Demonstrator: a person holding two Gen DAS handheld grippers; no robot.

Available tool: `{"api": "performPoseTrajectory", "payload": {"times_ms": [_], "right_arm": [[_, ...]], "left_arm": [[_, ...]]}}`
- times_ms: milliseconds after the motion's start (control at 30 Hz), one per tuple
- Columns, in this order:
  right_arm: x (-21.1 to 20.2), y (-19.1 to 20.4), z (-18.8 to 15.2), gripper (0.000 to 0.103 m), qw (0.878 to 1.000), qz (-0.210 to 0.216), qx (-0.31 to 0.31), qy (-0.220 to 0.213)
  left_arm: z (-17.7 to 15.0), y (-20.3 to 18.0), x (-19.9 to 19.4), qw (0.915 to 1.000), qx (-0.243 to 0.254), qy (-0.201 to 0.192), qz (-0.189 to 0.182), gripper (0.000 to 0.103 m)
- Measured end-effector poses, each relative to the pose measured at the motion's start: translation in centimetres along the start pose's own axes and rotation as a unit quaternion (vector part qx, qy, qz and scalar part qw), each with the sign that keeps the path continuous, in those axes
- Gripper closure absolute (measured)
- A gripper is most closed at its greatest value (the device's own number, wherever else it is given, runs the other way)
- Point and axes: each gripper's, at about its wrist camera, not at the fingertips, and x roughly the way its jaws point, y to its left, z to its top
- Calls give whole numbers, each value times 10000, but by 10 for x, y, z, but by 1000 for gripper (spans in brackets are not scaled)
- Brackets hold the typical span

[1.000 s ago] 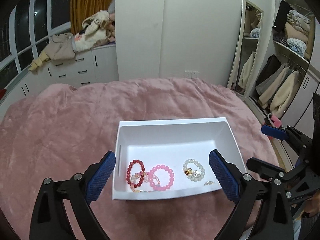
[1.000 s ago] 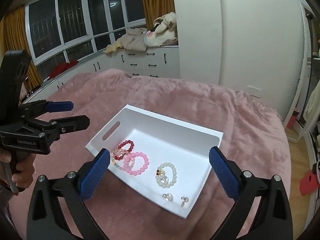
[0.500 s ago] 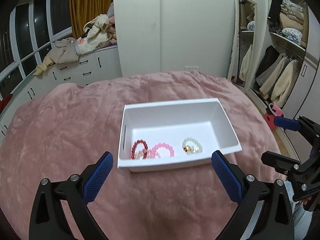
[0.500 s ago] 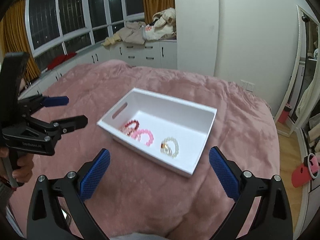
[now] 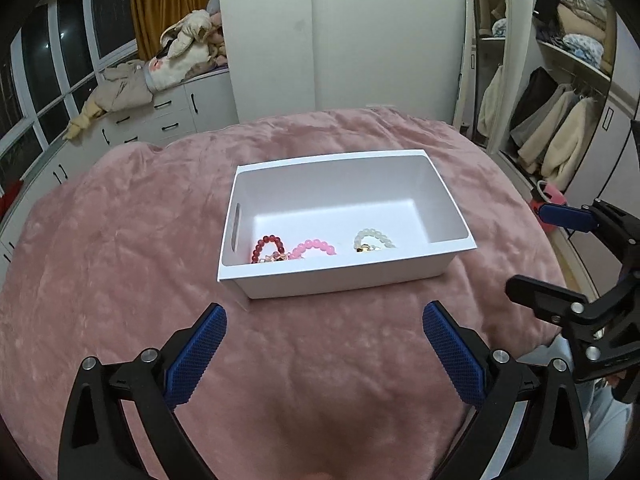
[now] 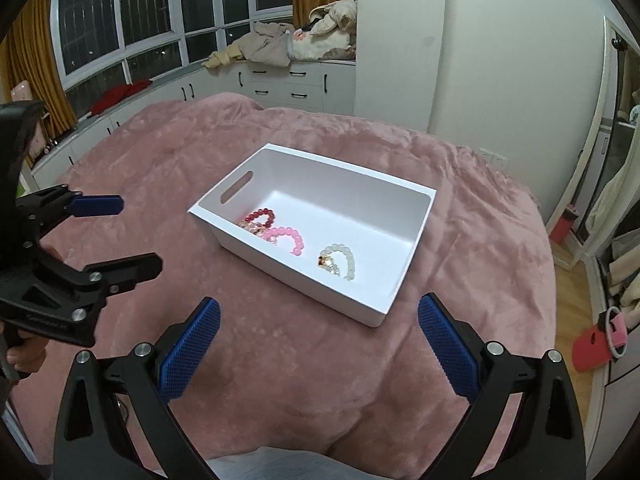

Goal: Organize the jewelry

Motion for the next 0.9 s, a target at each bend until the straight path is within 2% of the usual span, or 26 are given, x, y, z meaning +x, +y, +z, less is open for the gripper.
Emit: {"api": "performPoseTrajectory", "payload": {"times_ms": [167, 600, 900], "right_arm": [[-4, 2, 4, 5, 9999, -31, -128, -27], [-7, -2, 0, 5, 10000, 31, 35, 30], [-11, -4, -4, 5, 9999, -8, 140, 33]], "left_arm": [[2, 0, -3, 10000, 1, -8, 52, 4], [1, 2, 4, 9994, -73, 101, 322, 4], [0, -2, 6, 9995, -108, 158, 266, 4]]}}
